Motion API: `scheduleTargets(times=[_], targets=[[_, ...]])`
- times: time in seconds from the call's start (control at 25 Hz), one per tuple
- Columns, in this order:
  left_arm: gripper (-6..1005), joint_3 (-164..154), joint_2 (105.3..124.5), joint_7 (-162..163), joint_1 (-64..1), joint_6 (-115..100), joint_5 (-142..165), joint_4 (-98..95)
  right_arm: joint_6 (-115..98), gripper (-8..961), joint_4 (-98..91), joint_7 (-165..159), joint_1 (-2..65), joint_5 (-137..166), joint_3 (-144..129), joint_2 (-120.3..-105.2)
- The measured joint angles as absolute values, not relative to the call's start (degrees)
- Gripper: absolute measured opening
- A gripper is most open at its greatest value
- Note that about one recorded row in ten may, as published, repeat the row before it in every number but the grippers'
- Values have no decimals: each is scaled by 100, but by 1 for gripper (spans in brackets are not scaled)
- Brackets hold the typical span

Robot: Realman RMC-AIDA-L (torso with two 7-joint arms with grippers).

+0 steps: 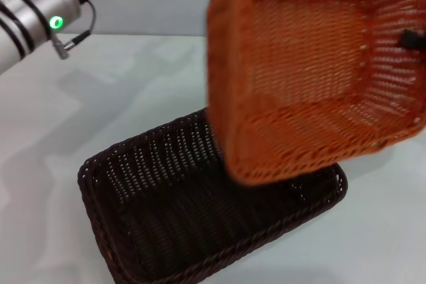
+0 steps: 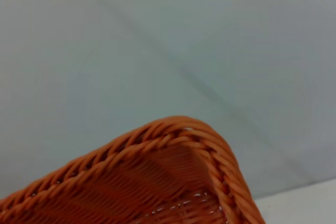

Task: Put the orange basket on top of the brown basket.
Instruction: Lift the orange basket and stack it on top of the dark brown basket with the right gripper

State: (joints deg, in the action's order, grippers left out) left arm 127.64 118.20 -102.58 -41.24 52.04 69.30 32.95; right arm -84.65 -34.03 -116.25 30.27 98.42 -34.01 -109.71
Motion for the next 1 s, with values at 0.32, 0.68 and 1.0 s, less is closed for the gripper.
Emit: scheduleTargets(times=[0.32,0.68,1.0], targets=[[843,12806,11824,-10257,-4000,5190,6825,3254,-8732,179,-3389,-11960,3519,9873,-4662,-11075],[843,12747,11847,-10258,-4037,5180,6820,3116,-8398,187,-3340,-12116,3891,10549,-5021,-11231],[843,12757,11840,-10278,-4117,5163,6821,3047,-8262,264,-3315,-12223,3797,10625,-4992,-11184]])
